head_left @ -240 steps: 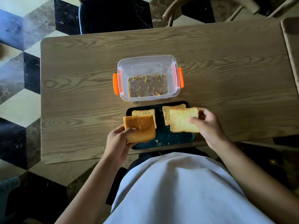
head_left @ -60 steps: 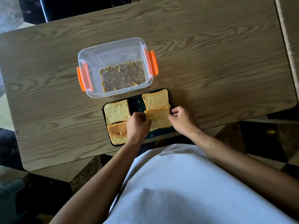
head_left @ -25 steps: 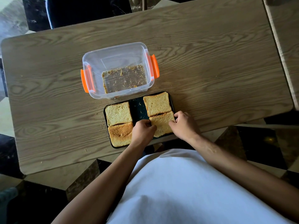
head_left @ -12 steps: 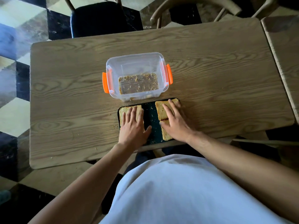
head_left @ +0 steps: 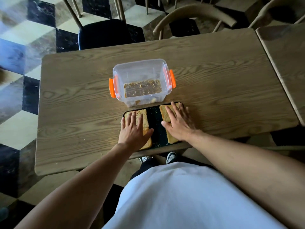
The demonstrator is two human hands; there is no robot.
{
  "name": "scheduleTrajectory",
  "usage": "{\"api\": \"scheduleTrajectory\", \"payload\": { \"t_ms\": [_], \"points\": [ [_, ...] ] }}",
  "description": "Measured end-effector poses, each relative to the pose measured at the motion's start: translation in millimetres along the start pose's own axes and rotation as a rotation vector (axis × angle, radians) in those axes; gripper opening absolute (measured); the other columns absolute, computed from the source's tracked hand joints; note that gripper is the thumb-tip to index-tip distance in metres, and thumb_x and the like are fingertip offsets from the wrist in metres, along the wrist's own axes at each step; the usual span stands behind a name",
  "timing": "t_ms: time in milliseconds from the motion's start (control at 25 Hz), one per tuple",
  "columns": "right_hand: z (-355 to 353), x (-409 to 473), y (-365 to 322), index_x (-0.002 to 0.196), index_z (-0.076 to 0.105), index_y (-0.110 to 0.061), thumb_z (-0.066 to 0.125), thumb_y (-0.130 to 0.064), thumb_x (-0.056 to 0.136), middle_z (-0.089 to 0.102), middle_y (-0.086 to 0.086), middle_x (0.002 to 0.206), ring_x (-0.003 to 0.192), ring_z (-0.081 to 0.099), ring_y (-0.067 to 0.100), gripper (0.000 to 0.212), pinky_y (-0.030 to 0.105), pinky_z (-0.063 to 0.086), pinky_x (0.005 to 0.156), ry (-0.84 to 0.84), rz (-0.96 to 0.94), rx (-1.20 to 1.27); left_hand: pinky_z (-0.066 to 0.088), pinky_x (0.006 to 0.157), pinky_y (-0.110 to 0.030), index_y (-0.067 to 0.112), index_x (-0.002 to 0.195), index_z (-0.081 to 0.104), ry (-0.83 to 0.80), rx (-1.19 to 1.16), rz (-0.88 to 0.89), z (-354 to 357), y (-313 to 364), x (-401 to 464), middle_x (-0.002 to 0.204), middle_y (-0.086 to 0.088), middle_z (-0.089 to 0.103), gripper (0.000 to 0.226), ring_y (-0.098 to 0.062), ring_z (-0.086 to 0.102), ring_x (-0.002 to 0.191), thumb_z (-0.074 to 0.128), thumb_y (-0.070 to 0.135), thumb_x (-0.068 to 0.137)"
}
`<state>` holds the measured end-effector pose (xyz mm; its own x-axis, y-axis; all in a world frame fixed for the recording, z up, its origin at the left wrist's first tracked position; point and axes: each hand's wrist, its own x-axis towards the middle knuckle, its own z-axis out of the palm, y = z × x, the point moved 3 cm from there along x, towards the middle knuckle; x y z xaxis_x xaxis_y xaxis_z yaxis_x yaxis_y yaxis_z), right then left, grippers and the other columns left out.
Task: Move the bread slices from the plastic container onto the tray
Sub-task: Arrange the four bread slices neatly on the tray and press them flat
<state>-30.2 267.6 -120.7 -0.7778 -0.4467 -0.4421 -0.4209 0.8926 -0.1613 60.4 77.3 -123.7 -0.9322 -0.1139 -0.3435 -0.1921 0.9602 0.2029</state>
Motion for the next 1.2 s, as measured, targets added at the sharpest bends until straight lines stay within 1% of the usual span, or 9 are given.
{"api": "scheduleTrajectory", "payload": {
  "t_ms": [280,440,560,680,800,920,1040,1120,1200],
  "points": [
    [3,-4,-3,0.156,-0.006,-0.03,0.024,-0.064,0.095,-0.015,0.004,0.165,0.15,-0.015,0.029,0.076,0.051,-0.007,0.12,-0.014,-0.073,0.022,0.007,0.123,-0.055,0.017,0.157,0.016,0.007,0.057,-0.058,-14,8,-9,0.165,-0.018,0.013,0.088,-0.034,0.006,0.153,0.028,0.073,0.09],
    [8,-9,5,0.157,-0.005,-0.028,0.025,-0.064,0.095,-0.015,0.005,0.165,0.15,-0.015,0.029,0.078,0.051,-0.008,0.12,-0.038,-0.095,0.002,0.004,0.123,-0.054,0.018,0.157,0.012,0.003,0.039,-0.111,-10,16,-21,0.166,-0.017,0.01,0.09,-0.033,0.002,0.154,0.026,0.074,0.089],
    [10,-10,11,0.157,-0.003,-0.028,0.029,-0.063,0.095,-0.015,0.005,0.165,0.151,-0.014,0.029,0.078,0.051,-0.007,0.12,-0.03,-0.097,-0.012,0.004,0.124,-0.053,0.02,0.158,0.012,0.017,0.03,-0.146,-8,19,-23,0.166,-0.016,0.009,0.083,-0.033,0.002,0.153,0.031,0.067,0.093],
    [10,-11,14,0.157,0.003,-0.031,0.034,-0.059,0.096,-0.015,0.004,0.165,0.15,-0.014,0.031,0.075,0.051,-0.005,0.121,-0.006,-0.158,-0.06,0.009,0.123,-0.053,0.023,0.157,0.016,0.029,0.054,-0.027,-5,23,-23,0.166,-0.014,0.011,0.07,-0.033,0.005,0.153,0.037,0.054,0.098],
    [12,-11,14,0.156,0.015,-0.03,0.036,-0.055,0.096,-0.007,0.002,0.166,0.151,-0.009,0.031,0.069,0.049,-0.003,0.121,0.025,-0.198,-0.068,0.011,0.123,-0.052,0.02,0.156,0.021,-0.004,0.09,0.12,6,27,-21,0.166,-0.015,0.013,0.065,-0.033,0.006,0.153,0.04,0.045,0.1],
    [20,-9,13,0.155,0.02,-0.024,0.044,-0.051,0.095,0.0,0.004,0.167,0.152,-0.005,0.03,0.07,0.047,-0.002,0.122,0.052,-0.078,0.06,0.015,0.123,-0.051,0.013,0.153,0.03,0.035,0.025,0.111,13,28,-19,0.163,-0.017,0.021,0.062,-0.034,0.012,0.152,0.045,0.04,0.099],
    [27,-10,27,0.155,0.022,-0.017,0.049,-0.043,0.096,0.003,0.005,0.166,0.151,-0.002,0.031,0.07,0.048,0.001,0.122,0.073,0.043,0.15,0.016,0.124,-0.046,0.008,0.151,0.032,0.046,-0.018,0.231,20,42,-9,0.162,-0.016,0.027,0.061,-0.032,0.017,0.152,0.045,0.038,0.1],
    [34,-16,40,0.156,0.019,-0.017,0.048,-0.04,0.098,0.001,0.004,0.167,0.151,-0.002,0.031,0.069,0.048,0.003,0.122,0.062,0.046,0.1,0.014,0.124,-0.045,0.007,0.153,0.029,0.021,-0.016,0.28,28,55,-1,0.163,-0.017,0.024,0.063,-0.032,0.014,0.152,0.044,0.038,0.1],
    [37,-19,47,0.157,0.017,-0.018,0.046,-0.037,0.099,-0.001,0.003,0.167,0.152,-0.002,0.03,0.067,0.047,0.004,0.122,0.055,0.011,0.07,0.013,0.125,-0.046,0.006,0.154,0.023,-0.013,-0.024,0.26,34,63,7,0.164,-0.02,0.019,0.068,-0.033,0.01,0.153,0.047,0.038,0.1]
  ]
}}
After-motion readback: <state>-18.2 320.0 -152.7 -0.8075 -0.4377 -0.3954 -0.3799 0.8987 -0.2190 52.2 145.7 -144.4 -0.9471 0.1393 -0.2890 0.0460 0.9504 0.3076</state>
